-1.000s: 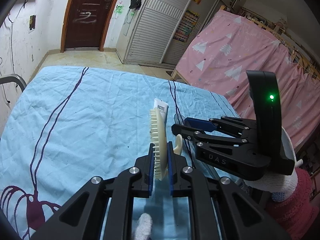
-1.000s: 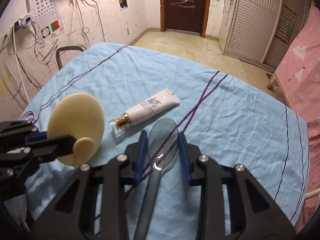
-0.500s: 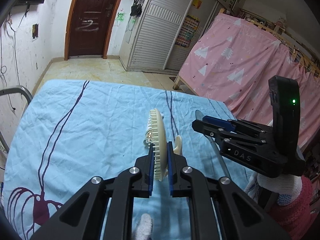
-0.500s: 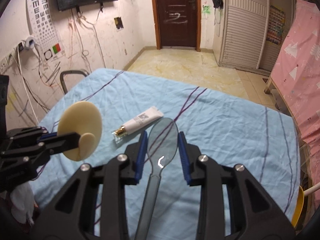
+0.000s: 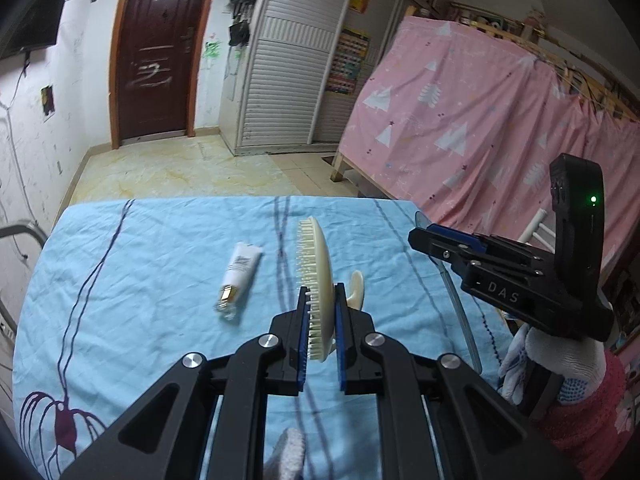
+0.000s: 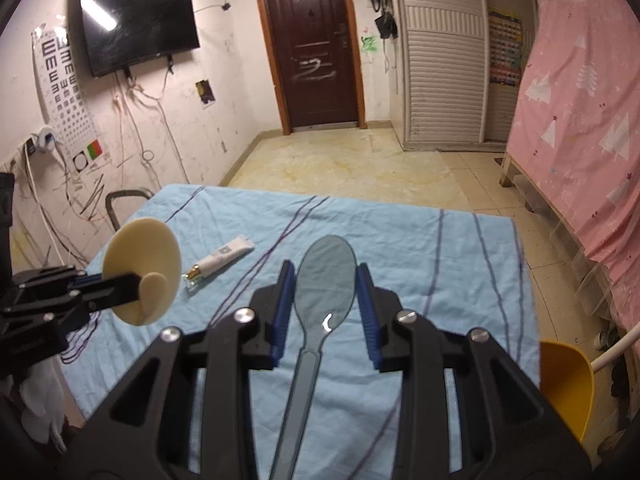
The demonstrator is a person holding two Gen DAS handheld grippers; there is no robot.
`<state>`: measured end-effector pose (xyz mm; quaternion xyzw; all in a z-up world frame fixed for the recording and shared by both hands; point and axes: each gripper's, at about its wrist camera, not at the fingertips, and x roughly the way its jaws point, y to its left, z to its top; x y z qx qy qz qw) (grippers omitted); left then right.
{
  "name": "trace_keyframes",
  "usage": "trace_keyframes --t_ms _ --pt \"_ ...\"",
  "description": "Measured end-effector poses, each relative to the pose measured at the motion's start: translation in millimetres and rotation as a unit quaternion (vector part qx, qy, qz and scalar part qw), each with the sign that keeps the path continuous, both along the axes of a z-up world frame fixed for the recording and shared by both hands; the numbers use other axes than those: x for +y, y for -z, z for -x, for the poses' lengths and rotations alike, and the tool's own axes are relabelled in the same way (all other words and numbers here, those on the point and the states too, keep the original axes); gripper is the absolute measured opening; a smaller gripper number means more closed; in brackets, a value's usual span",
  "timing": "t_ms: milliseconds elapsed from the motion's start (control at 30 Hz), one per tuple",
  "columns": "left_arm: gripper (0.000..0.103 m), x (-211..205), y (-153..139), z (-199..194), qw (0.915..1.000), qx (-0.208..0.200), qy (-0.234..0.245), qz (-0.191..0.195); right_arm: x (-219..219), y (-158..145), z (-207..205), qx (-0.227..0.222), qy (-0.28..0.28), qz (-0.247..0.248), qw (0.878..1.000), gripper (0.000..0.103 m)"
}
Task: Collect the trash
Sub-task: 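Carry the brush and grey spoon over the yellow bin with both tools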
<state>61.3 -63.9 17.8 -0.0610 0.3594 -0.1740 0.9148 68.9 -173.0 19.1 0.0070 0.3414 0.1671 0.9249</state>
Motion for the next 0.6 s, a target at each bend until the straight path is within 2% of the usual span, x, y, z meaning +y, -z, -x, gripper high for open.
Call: trace_keyframes --t_ms 600 --pt "0.002 -107 -7 5 0.9953 -0.005 0.087 -0.042 -124 -13 40 -0.038 0.111 -0.042 0.992 0.029"
